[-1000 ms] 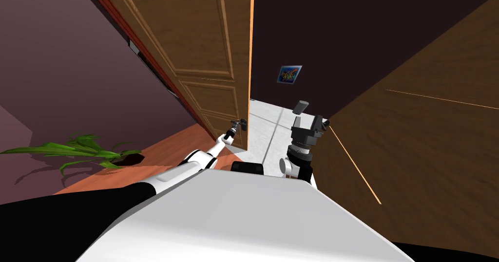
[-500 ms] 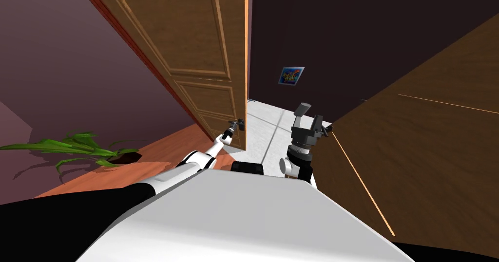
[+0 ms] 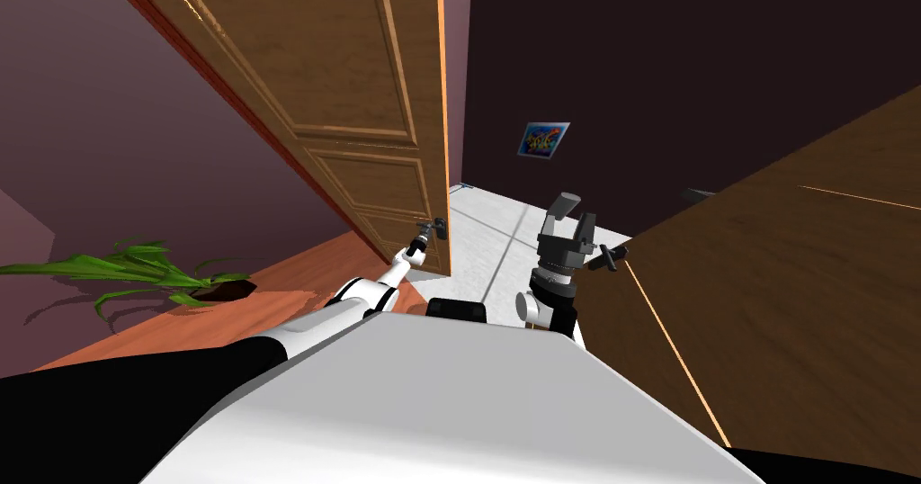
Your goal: Push the door open
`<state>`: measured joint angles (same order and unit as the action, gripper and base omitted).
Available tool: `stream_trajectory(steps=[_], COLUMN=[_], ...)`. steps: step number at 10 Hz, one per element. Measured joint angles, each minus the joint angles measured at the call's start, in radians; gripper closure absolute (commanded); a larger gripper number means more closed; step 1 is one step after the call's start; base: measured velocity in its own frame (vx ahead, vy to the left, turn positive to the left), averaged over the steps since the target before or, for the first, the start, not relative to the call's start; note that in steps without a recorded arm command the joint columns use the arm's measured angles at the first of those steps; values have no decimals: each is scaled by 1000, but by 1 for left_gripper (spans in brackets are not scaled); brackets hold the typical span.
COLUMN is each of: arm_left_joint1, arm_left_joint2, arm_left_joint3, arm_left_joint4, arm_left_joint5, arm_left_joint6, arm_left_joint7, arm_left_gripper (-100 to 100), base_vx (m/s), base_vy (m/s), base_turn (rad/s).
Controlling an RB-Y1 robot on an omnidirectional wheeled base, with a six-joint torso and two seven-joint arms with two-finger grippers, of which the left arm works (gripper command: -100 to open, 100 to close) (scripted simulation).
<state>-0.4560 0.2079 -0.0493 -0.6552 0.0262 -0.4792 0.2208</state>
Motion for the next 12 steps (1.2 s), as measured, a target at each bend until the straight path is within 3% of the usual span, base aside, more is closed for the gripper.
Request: stream_trajectory(steps=[1,4,10,12], arm_left_joint1=[-8,7,8,11], arm_left_joint2=[5,10,21,27], arm_left_joint3=[12,31,81,106], arm_left_joint4=[17,-4,25,12], arm_left_joint5=[3,8,24,32], arm_left_joint6=[-8,2,-6,5], arm_left_joint7=[-4,-13,-37,-49], arm_left_gripper=[100,100,100,100], base_vx=[94,94,168,160], base_vy=[-88,-72,-103,-127], base_turn=[46,40,60,74])
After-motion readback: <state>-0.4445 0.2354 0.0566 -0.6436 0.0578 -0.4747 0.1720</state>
